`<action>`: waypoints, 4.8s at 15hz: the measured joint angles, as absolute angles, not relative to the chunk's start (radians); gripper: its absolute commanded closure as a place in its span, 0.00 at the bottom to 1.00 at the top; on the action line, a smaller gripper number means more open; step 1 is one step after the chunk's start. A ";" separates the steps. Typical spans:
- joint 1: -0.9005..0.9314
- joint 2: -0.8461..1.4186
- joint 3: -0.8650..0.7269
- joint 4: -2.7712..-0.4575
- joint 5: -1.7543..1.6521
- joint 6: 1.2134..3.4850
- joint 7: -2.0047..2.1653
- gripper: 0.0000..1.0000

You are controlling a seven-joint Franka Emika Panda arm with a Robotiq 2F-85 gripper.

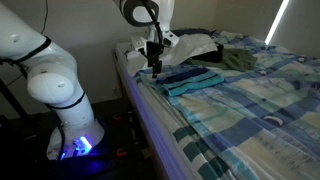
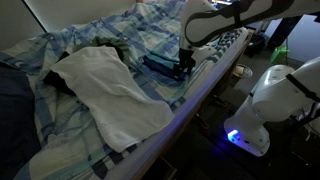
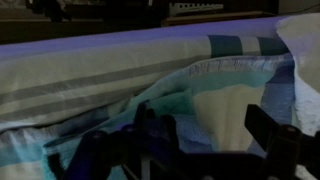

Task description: Fold the towel

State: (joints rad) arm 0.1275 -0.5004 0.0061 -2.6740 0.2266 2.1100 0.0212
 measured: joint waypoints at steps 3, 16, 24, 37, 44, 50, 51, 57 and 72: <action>0.127 -0.500 0.006 -2.674 0.227 2.110 0.021 0.00; 0.106 -0.418 0.000 -2.615 0.177 2.233 -0.047 0.00; 0.095 -0.204 -0.038 -2.446 0.184 2.345 -0.183 0.00; 0.038 0.108 -0.046 -2.127 0.219 2.491 -0.285 0.00; 0.023 0.134 -0.034 -2.102 0.218 2.502 -0.283 0.00; 0.007 0.148 -0.032 -2.093 0.215 2.503 -0.283 0.00; 0.000 0.156 -0.032 -2.082 0.215 2.503 -0.283 0.00; -0.045 0.233 -0.016 -1.977 0.254 2.474 -0.296 0.00; -0.100 0.347 0.026 -1.825 0.300 2.231 -0.267 0.00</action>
State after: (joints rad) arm -0.1003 0.3473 0.0258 -1.8251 0.2999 2.2314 -0.2668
